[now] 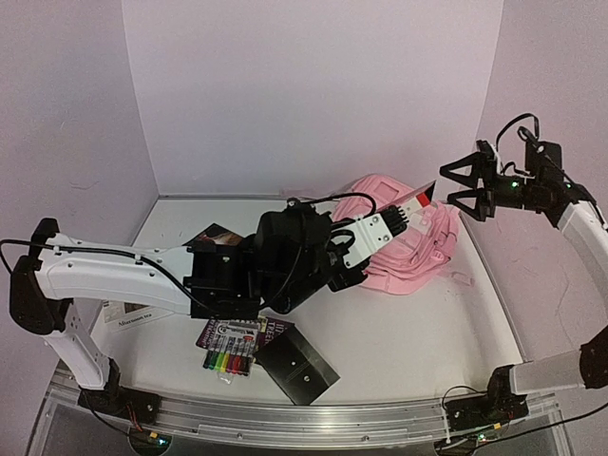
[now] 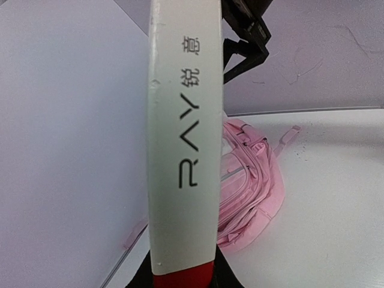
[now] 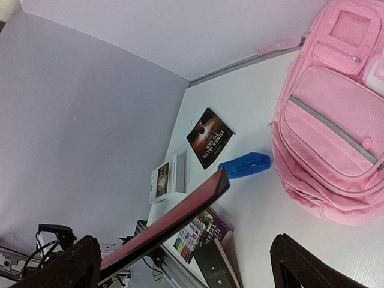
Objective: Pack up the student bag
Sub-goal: Pick up the files from the center of the board.
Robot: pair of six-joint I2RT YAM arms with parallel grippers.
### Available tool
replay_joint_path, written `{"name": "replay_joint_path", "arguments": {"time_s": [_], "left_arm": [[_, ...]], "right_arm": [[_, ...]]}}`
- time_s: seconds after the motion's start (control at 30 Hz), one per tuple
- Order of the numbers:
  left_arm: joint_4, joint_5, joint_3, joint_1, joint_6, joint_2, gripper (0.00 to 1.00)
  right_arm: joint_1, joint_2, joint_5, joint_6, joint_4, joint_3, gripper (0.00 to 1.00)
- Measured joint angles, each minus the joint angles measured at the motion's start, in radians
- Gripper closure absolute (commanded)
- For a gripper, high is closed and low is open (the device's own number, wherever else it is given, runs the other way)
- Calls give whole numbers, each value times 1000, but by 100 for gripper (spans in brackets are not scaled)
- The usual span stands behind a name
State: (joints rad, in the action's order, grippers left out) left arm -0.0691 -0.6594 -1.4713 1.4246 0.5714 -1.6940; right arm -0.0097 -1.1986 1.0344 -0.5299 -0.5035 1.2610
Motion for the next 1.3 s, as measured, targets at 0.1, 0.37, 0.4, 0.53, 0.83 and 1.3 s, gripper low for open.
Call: {"name": "replay_joint_path", "arguments": {"time_s": [0.1, 0.37, 0.4, 0.53, 0.83, 1.3], "left_arm": [[-33, -9, 39, -7, 31, 9, 100], [-228, -73, 91, -12, 258, -33, 100], [-270, -85, 91, -12, 305, -53, 100], [-464, -130, 89, -11, 515, -181, 100], [-726, -196, 53, -3, 814, -385, 100], [-1017, -182, 13, 8, 1096, -514, 74]], "right_arm": [[0, 24, 13, -22, 2, 8, 2], [41, 58, 64, -79, 2, -52, 2], [52, 58, 67, -81, 1, -61, 2], [87, 57, 73, -81, 1, -95, 6], [100, 24, 13, -55, -21, -136, 40], [139, -15, 14, -21, -13, -180, 100]]}}
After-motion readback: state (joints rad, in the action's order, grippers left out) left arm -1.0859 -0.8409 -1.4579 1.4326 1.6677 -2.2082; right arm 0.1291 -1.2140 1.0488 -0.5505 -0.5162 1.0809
